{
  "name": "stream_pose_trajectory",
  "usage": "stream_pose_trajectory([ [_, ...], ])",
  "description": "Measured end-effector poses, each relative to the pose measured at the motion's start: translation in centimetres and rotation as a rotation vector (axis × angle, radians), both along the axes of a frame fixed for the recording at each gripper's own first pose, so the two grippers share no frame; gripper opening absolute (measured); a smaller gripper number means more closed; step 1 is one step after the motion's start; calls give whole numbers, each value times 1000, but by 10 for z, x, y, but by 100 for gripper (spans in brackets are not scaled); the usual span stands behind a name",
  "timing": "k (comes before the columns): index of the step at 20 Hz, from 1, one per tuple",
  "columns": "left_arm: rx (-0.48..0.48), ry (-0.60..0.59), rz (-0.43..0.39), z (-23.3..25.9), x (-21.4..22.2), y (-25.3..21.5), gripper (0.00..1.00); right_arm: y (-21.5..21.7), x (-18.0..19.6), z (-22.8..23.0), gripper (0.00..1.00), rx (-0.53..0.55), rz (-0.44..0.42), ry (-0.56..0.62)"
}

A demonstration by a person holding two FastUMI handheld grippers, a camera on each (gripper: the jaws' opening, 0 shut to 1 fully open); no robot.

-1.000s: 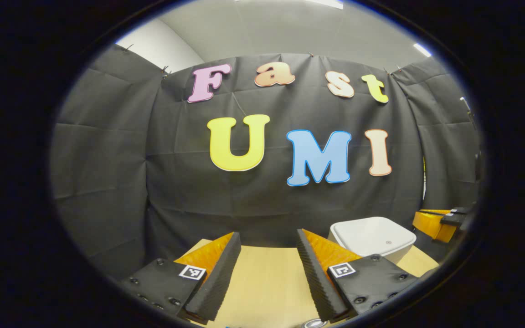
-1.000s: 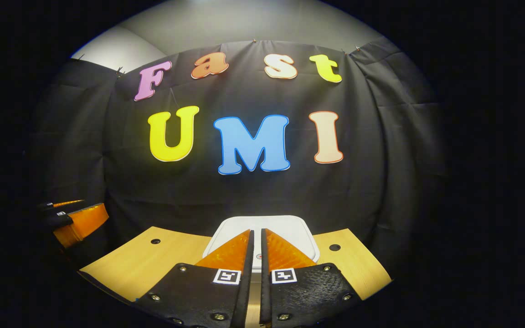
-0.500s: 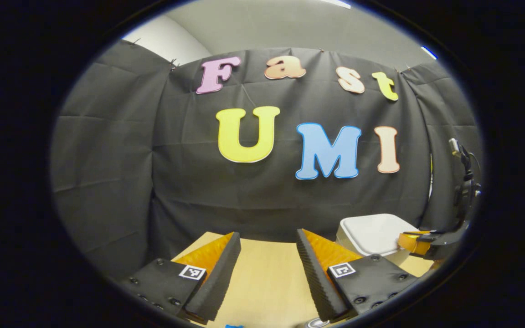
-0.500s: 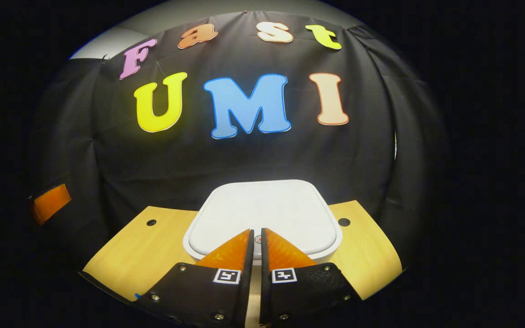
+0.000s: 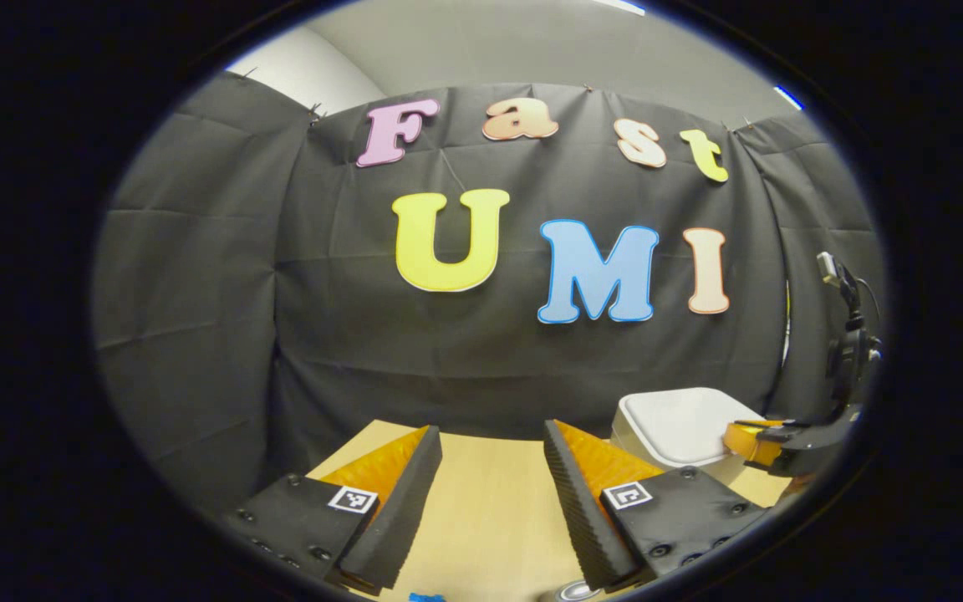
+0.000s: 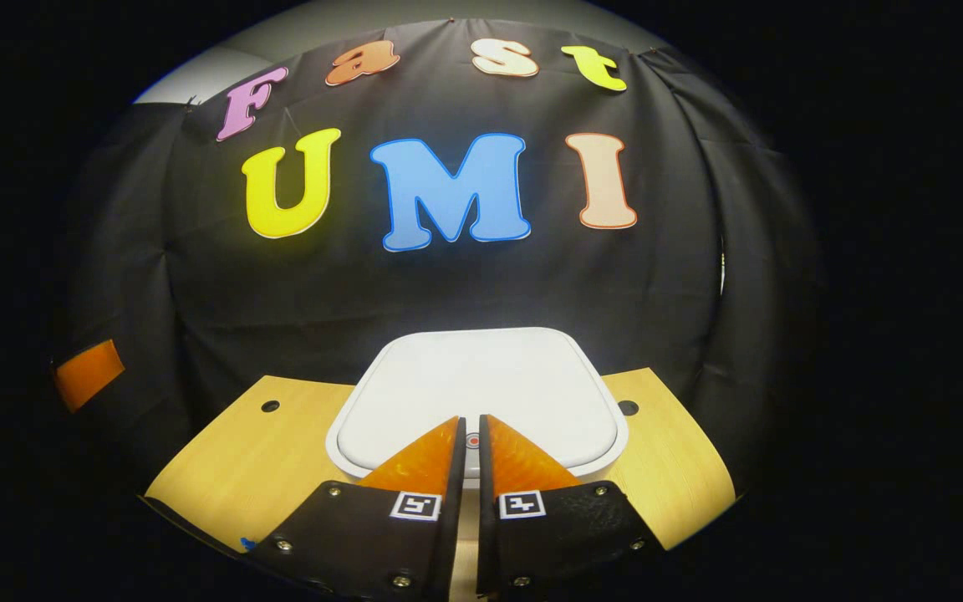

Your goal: Press the lid of the desktop garbage bin to open it, pick up the crumpled paper on the desktop and throw it into the bin, then pick up the pop can on the desktop and drop it into the bin, and finally close the garbage bin lid.

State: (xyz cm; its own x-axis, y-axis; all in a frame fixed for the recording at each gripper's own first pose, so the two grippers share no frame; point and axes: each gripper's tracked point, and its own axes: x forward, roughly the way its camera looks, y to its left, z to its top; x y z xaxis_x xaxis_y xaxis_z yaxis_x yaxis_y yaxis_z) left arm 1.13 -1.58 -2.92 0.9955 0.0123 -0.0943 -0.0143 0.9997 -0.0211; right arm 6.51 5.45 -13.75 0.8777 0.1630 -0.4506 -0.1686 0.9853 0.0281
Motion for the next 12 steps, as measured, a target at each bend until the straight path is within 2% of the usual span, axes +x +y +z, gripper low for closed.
stream_pose_trajectory([
  [7,67,17,55,-22,-17,28,90,2,-13,12,11,-38,26,-13],
  [8,73,22,61,-26,-20,32,83,2,-15,17,11,-37,27,-28],
  [9,79,28,60,-32,-23,34,90,3,-16,24,11,-39,30,-46],
  [12,104,50,67,-54,-39,48,90,5,-24,37,11,-59,52,-91],
])
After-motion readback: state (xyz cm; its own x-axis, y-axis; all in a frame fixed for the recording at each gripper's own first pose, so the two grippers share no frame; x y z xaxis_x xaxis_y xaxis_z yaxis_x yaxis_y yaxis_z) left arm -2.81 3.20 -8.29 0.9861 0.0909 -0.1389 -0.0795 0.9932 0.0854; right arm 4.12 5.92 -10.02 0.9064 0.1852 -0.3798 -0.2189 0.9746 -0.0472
